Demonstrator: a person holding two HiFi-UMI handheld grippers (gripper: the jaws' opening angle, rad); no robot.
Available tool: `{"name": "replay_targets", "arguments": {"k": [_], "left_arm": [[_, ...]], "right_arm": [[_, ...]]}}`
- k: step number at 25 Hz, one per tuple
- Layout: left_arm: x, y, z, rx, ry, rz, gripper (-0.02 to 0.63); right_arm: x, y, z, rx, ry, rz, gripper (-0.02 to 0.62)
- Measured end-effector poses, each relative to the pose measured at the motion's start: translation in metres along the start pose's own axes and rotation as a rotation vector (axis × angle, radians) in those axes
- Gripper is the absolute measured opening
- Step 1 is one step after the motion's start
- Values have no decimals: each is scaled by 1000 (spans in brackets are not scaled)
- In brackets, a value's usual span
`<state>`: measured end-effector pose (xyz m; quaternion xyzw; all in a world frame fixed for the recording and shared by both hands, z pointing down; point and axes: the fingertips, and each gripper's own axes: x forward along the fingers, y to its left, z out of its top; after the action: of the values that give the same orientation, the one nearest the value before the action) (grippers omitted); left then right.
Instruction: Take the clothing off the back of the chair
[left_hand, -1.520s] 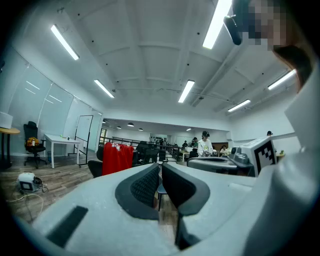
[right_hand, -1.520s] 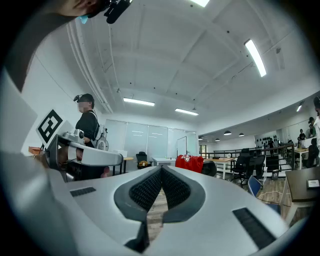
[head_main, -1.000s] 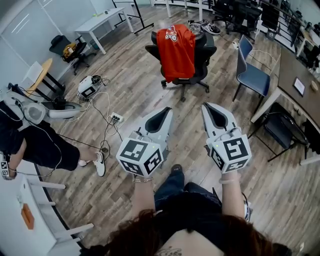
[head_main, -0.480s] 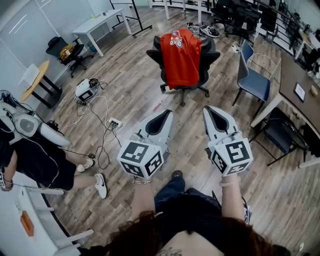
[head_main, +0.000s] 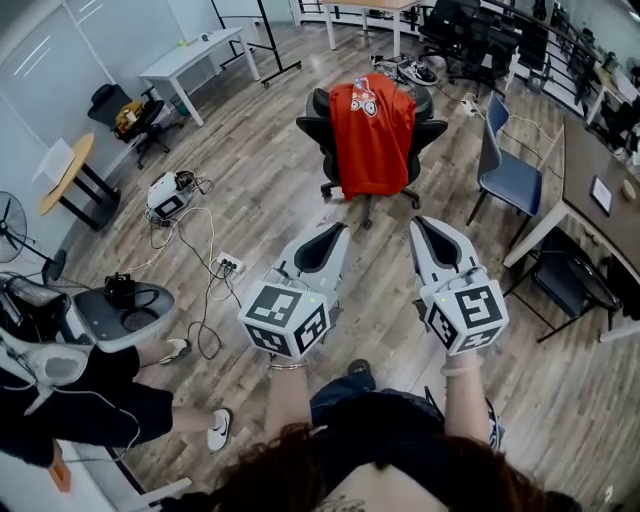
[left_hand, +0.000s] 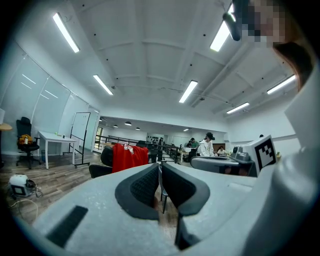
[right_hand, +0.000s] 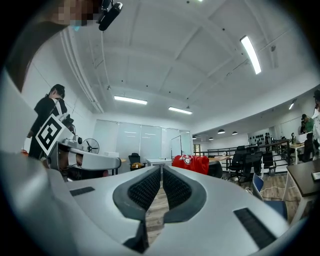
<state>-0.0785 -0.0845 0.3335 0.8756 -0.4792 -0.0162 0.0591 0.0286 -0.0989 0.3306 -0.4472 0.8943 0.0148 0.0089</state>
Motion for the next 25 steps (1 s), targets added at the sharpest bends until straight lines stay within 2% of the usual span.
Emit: {"name": "replay_targets", "arguments": {"k": [13, 25], "left_arm": [[24, 38, 15, -5, -20, -71, 32], [51, 52, 17, -19, -10, -101, 32]], "right_arm": [[38, -12, 11, -3, -19, -70, 29], [64, -21, 14, 16, -20, -70, 46]]}}
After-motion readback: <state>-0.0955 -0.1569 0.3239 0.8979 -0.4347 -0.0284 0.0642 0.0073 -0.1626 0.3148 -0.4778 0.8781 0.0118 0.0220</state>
